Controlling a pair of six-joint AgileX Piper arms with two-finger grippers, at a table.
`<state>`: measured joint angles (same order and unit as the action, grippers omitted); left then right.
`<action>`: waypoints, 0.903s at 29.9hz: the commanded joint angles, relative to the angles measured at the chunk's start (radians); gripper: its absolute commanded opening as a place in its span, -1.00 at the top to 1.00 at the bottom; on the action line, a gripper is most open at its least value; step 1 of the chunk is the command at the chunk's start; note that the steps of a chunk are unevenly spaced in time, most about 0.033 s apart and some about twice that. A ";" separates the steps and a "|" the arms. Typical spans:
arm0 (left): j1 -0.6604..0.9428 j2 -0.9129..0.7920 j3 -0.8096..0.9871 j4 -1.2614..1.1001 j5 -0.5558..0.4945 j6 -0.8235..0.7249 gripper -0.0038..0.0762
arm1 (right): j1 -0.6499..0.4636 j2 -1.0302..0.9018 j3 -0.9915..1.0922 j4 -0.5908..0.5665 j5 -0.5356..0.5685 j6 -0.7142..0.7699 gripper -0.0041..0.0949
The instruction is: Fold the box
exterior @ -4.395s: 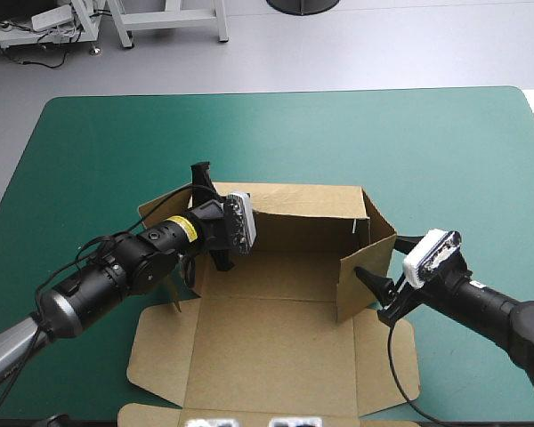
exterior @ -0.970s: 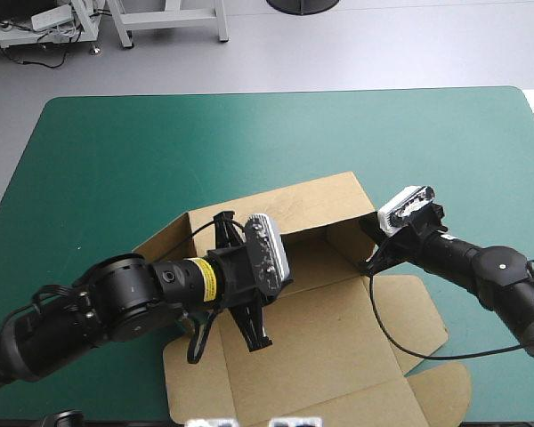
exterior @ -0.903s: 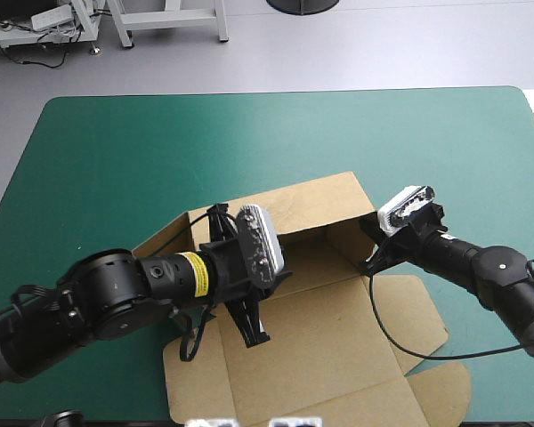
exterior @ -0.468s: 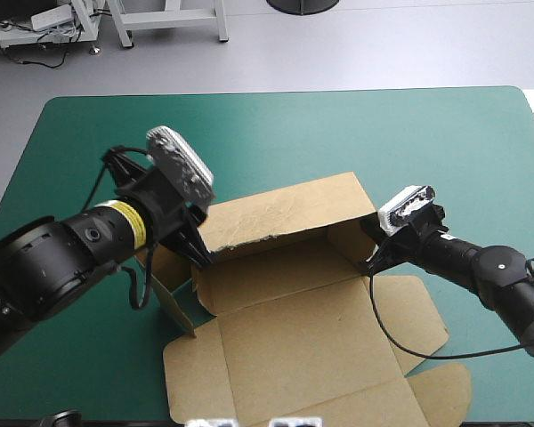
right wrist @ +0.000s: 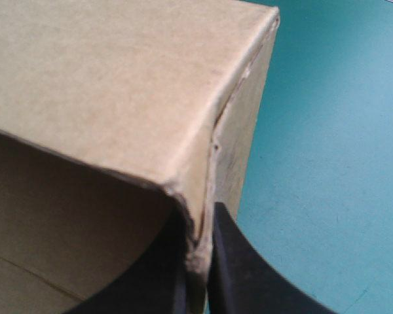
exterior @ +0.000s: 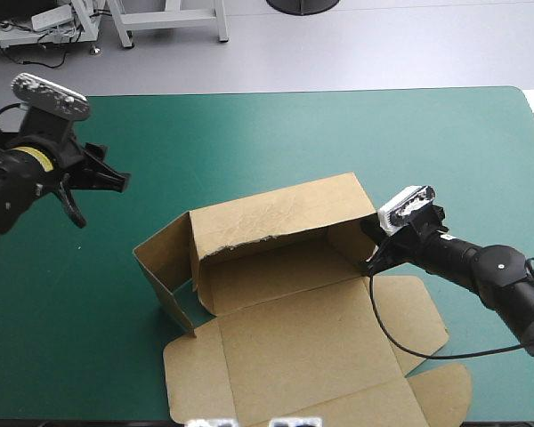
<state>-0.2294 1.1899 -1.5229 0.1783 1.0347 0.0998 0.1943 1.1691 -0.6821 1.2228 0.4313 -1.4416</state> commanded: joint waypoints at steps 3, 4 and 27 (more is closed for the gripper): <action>0.341 0.073 -0.026 -0.362 -0.056 0.191 0.09 | 0.001 -0.013 -0.029 0.010 0.021 0.004 0.96; 0.391 0.089 -0.020 -0.436 -0.059 0.223 0.09 | 0.001 -0.015 -0.029 0.010 0.021 0.004 0.96; 0.533 0.125 0.112 -0.682 -0.149 0.451 0.09 | 0.001 0.019 -0.539 -0.832 0.700 0.815 0.97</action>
<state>0.3022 1.3426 -1.3924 -0.4661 0.9408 0.5452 0.1943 1.1555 -1.1311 0.4207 0.9715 -0.6570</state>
